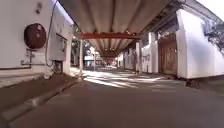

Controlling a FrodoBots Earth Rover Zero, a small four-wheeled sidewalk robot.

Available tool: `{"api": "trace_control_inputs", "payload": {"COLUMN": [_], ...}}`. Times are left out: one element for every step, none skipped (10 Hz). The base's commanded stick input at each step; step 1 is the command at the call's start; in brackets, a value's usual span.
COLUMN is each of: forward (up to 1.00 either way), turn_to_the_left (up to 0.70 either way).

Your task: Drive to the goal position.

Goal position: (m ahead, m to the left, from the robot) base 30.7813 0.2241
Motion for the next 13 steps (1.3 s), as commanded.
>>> {"api": "trace_control_inputs", "payload": {"forward": [0.7,0.7,0.7,0.7,0.7,0.7,0.7,0.7,0.7,0.7,0.7,0.7,0.7], "turn_to_the_left": [0.0,0.0,0.0,0.0,0.0,0.0,0.0,0.0,0.0,0.0,0.0,0.0,0.0]}}
